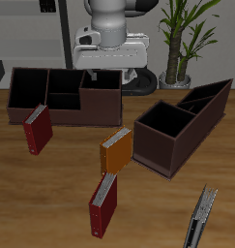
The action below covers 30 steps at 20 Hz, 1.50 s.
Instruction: Place the striped book into the left desk caddy's left compartment
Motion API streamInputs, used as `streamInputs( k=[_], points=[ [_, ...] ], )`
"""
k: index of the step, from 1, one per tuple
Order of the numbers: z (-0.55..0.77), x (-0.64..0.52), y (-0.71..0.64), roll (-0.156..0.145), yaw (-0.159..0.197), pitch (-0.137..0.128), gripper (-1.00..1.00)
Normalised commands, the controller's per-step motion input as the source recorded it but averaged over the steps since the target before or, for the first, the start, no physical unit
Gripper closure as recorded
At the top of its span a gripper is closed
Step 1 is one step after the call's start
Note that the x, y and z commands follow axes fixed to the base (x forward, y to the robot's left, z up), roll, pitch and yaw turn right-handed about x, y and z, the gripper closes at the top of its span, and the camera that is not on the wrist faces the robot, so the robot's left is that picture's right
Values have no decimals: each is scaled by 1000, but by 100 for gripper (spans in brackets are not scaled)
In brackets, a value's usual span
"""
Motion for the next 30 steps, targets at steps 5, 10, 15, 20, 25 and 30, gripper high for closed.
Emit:
streamInputs(
  k=[5,10,15,20,25,30],
  points=[
    [249,103,200,-29,-35,-25,-100],
    [203,134,232,7,-4,-23,-100],
    [106,209,272,0,-8,-16,-100],
    [106,263,236,1,-41,-7,-100],
    [23,272,215,-2,-9,-6,-100],
    [73,302,201,-11,-13,-11,-100]
  ],
)
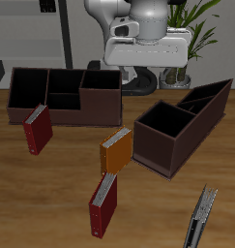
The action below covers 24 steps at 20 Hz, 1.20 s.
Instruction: Place the striped book into the left desk caddy's left compartment
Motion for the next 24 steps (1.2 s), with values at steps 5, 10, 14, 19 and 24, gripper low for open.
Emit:
streamInputs(
  k=[5,10,14,19,24],
  points=[
    [33,294,166,-11,-16,-6,-100],
    [-75,296,135,-7,-14,9,-100],
    [-111,413,174,-28,-15,14,-100],
    [-28,346,289,1,-6,-16,-100],
    [-17,314,267,-6,22,-34,-100]
  ],
)
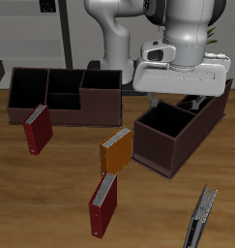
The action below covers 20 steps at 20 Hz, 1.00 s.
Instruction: Place the striped book into the left desk caddy's left compartment
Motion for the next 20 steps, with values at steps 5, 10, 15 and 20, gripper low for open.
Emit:
streamInputs(
  k=[5,10,15,20],
  points=[
    [-33,214,117,16,-30,28,-100],
    [11,162,128,14,1,5,-100],
    [23,231,209,16,-23,-8,-100],
    [-48,232,175,19,-9,-3,-100]
  ],
)
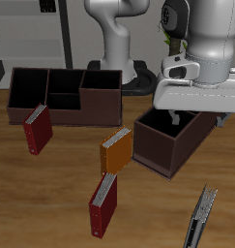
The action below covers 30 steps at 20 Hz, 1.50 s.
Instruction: Place the striped book into the left desk caddy's left compartment
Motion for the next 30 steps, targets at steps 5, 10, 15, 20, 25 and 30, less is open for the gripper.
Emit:
streamInputs(
  k=[5,10,15,20,25,30],
  points=[
    [-52,278,71,-10,-56,-6,-100],
    [-121,225,166,6,-19,12,-100],
    [-129,205,237,25,-52,26,-100],
    [-94,201,98,27,-24,-46,-100],
    [-99,176,-78,-16,-61,14,-100],
    [-177,110,-120,-4,-59,13,-100]
  ],
)
